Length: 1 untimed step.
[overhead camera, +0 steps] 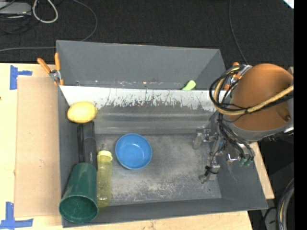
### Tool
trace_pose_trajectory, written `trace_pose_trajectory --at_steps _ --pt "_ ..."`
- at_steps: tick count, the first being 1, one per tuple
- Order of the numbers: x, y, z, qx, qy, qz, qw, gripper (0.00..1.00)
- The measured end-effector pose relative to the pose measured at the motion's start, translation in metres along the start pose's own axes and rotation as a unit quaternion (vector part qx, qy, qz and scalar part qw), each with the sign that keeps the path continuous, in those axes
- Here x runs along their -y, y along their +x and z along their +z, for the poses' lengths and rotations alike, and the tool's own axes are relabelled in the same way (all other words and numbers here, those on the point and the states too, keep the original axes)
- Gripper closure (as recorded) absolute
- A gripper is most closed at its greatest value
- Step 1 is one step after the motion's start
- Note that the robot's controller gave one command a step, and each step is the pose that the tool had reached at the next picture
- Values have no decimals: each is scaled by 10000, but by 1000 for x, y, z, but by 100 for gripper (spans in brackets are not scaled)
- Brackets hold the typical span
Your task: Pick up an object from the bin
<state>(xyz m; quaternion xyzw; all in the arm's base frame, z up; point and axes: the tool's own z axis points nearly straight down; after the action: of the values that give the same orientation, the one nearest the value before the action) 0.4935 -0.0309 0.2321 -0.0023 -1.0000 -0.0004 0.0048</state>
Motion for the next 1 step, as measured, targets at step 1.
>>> trace_pose_trajectory --at_steps 1 --pt "0 -1 -3 35 2 -12 10000 0"
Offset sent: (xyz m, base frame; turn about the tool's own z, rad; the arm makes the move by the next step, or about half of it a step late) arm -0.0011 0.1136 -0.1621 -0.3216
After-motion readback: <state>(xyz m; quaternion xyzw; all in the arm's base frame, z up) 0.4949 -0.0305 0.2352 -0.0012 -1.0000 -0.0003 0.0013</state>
